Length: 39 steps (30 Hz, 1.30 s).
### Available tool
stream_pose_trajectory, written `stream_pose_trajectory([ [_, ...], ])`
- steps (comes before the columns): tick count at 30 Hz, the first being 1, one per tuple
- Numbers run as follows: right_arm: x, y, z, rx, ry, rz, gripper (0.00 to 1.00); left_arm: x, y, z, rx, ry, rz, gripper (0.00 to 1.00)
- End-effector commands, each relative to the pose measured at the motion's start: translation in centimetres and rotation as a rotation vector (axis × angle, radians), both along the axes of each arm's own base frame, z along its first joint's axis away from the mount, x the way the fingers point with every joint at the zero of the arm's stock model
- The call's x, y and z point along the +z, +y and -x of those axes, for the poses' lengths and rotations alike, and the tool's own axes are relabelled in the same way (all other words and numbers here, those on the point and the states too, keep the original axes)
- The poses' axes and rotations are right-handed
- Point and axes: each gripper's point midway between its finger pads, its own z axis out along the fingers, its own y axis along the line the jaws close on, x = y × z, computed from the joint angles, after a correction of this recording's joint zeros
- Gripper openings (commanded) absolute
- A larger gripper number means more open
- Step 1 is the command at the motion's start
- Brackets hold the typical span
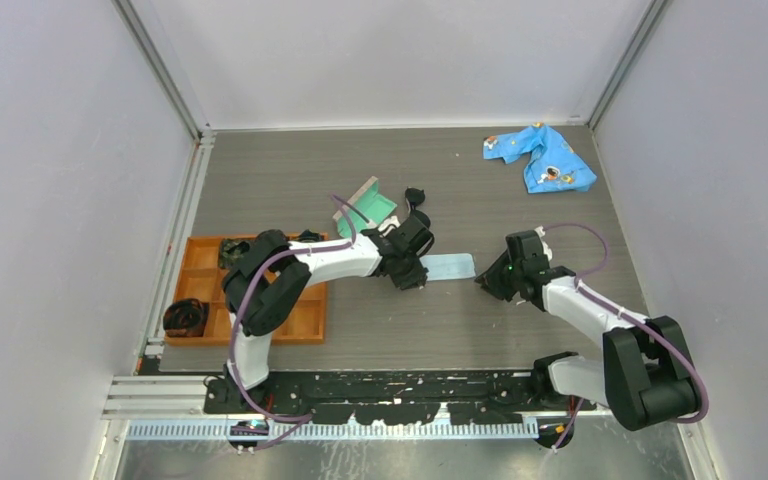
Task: Organize the sunglasses
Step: Adjust the glasses cleaning cloth at the center of the board.
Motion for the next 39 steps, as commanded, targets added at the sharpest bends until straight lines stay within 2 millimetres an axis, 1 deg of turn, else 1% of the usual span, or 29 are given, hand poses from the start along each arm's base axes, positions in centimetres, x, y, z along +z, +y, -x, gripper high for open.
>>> stream_pose_trajectory([
  [1, 0.4, -0.3, -0.2, 0.0, -0.025, 0.021, 0.29, -0.7, 0.8, -0.4, 0.064, 0.003, -0.039, 0.22],
  [7, 0.7, -0.3, -0.2, 0.007, -0.022, 0.026, 0.29, -1.0, 0.6, -0.7, 0.094, 0.005, -0.021, 0.21],
  [12, 0.8, -0.4, 0.0, 0.021, -0.021, 0.038, 0.29, -0.9, 0.5, -1.0, 0.112, -0.01, -0.006, 0.21],
  [18, 0.4, -0.4, -0.1, 0.028, -0.001, 0.046, 0.29, -0.6, 0.9, -1.4, 0.149, -0.042, 0.012, 0.24],
  [24, 0.1, -0.4, -0.2, 0.034, 0.002, 0.049, 0.29, -0.9, 0.9, -1.2, 0.148, -0.021, -0.003, 0.25],
  [32, 0.2, -0.2, -0.5, 0.033, -0.008, 0.039, 0.29, -1.3, 2.2, -1.2, 0.181, -0.011, -0.063, 0.22],
  [39, 0.1, -0.3, -0.4, 0.034, -0.006, 0.042, 0.29, -1.8, 2.6, -1.2, 0.208, -0.01, -0.066, 0.2],
])
